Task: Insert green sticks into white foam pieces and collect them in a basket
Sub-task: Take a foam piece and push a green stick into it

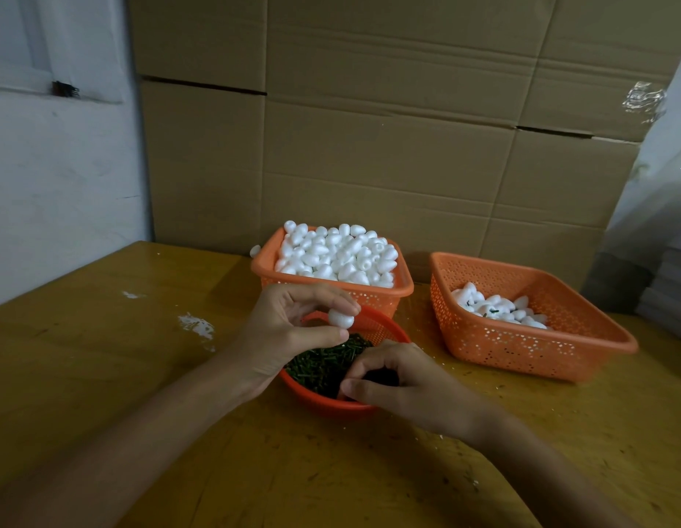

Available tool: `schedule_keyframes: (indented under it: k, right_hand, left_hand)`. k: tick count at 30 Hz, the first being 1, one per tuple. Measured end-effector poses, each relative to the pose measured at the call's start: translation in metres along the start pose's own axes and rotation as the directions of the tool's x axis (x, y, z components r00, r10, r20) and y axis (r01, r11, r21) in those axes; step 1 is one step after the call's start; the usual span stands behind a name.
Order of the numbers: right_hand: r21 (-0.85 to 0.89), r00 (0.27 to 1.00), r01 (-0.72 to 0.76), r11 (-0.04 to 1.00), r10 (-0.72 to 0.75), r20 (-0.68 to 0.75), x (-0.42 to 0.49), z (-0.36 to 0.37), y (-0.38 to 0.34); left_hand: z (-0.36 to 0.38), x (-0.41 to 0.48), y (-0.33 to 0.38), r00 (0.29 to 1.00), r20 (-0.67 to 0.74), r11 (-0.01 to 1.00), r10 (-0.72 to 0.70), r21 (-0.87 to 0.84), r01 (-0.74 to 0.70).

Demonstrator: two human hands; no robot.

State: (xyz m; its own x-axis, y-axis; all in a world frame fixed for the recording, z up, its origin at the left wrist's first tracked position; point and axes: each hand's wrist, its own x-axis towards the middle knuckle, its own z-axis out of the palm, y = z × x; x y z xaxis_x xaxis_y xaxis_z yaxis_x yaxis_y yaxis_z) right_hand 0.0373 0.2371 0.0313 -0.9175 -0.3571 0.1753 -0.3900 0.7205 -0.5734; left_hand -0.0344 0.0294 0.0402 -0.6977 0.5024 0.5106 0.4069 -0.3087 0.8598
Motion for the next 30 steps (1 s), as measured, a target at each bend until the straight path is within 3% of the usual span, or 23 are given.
schedule_keyframes:
  k: [6, 10, 20, 26, 30]
  right_hand:
    - [-0.035, 1.0, -0.022, 0.999, 0.022, -0.001, 0.0005, -0.0002, -0.0031]
    - [-0.042, 0.999, 0.039, 0.998, -0.039, -0.003, -0.002, -0.0021, -0.0045]
    - [-0.302, 0.996, 0.048, 0.952, -0.025, 0.08, -0.0041, -0.0005, -0.0054]
    - [-0.265, 0.998, 0.045, 0.963, -0.029, 0.061, -0.0029, -0.0012, -0.0095]
    - [-0.16, 0.999, 0.024, 0.987, -0.029, -0.033, -0.003, 0.0024, -0.0084]
  left_hand:
    - [0.0002, 0.0006, -0.0008, 1.0, -0.006, 1.0, -0.012, 0.022, 0.012]
    - [-0.0006, 0.0008, -0.0021, 0.999, -0.013, 0.998, -0.035, 0.042, 0.036]
    - [-0.0001, 0.0021, -0.0076, 0.996, -0.07, 0.998, -0.054, 0.038, 0.056]
    - [-0.0005, 0.0033, -0.0089, 0.994, -0.091, 0.998, -0.062, 0.022, 0.065]
    - [-0.0003, 0.0037, -0.0086, 0.994, -0.089, 0.998, -0.061, -0.003, 0.061]
